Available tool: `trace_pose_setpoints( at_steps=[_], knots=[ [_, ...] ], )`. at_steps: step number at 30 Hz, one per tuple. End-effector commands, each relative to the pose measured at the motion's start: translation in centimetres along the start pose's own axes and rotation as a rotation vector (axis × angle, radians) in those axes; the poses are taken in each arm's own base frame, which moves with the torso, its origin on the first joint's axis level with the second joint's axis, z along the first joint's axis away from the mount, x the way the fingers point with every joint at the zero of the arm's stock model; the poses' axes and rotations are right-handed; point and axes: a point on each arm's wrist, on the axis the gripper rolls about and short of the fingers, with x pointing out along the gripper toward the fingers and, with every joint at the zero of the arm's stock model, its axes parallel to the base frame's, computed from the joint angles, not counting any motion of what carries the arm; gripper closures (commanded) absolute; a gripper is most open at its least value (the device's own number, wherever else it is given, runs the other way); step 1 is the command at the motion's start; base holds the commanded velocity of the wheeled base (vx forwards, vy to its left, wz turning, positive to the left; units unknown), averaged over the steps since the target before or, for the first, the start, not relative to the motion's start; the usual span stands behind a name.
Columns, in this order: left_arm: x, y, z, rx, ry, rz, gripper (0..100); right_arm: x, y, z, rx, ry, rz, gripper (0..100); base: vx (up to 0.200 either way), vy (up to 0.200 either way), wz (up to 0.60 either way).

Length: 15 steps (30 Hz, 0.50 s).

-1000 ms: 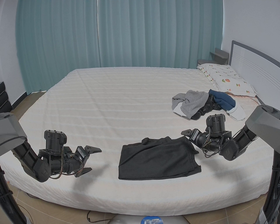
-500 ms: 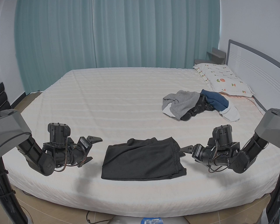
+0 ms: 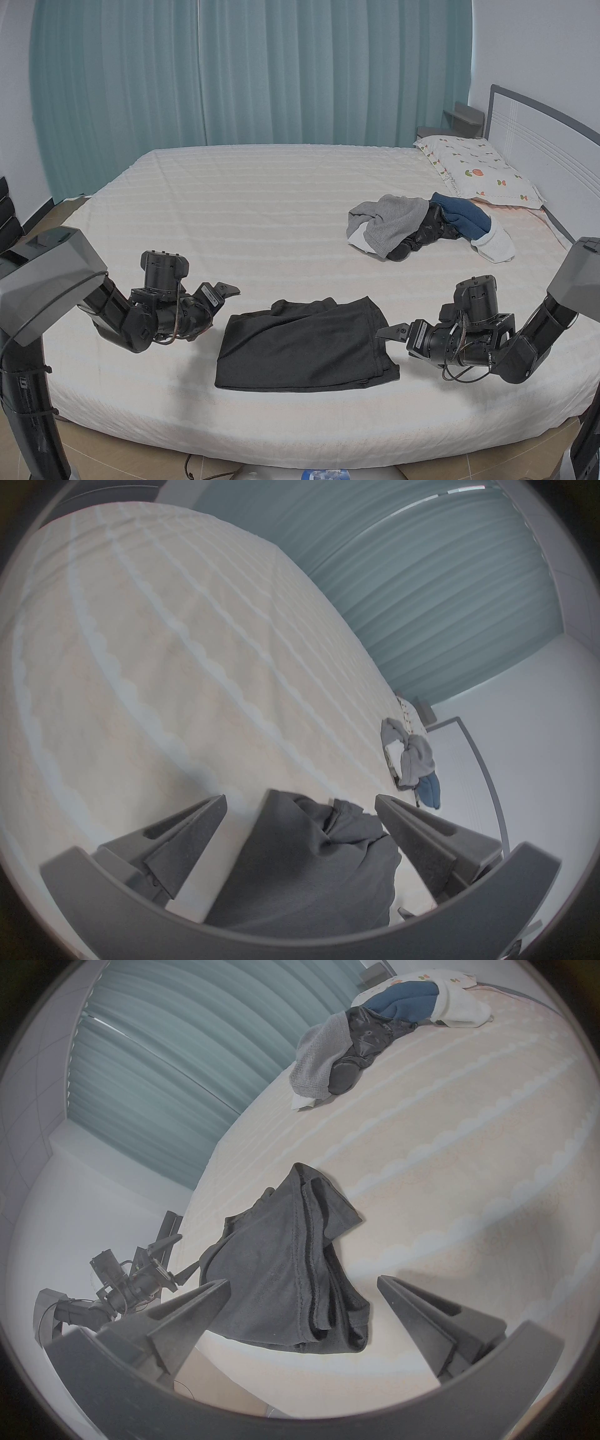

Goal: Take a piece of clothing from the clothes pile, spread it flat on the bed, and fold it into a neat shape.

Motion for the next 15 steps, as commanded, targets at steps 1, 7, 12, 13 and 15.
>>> trace_pose_setpoints(
  at_steps=[1,7,12,13,15],
  knots=[
    [1.37,-0.06,-1.45,0.018,0.037,0.004,0,0.16,-0.05,-0.10,-0.001,0.003,0.000,0,0.000,0.000,0.00],
    [1.62,-0.13,-1.40,0.020,0.027,0.005,0,0.10,0.13,-0.22,-0.007,0.004,0.007,0,0.000,0.000,0.00],
    [2.18,0.08,-1.30,0.018,0.022,0.009,100,0.05,0.44,-0.43,-0.021,0.009,0.014,0,0.000,0.000,0.00],
    [2.19,0.04,-1.28,0.018,0.021,0.007,100,0.09,0.41,-0.45,-0.021,0.010,0.013,0,0.000,0.000,0.00],
    [2.25,-0.01,-1.22,0.018,0.017,0.007,100,0.09,0.41,-0.45,-0.021,0.011,0.014,0,0.000,0.000,0.00]
  ],
)
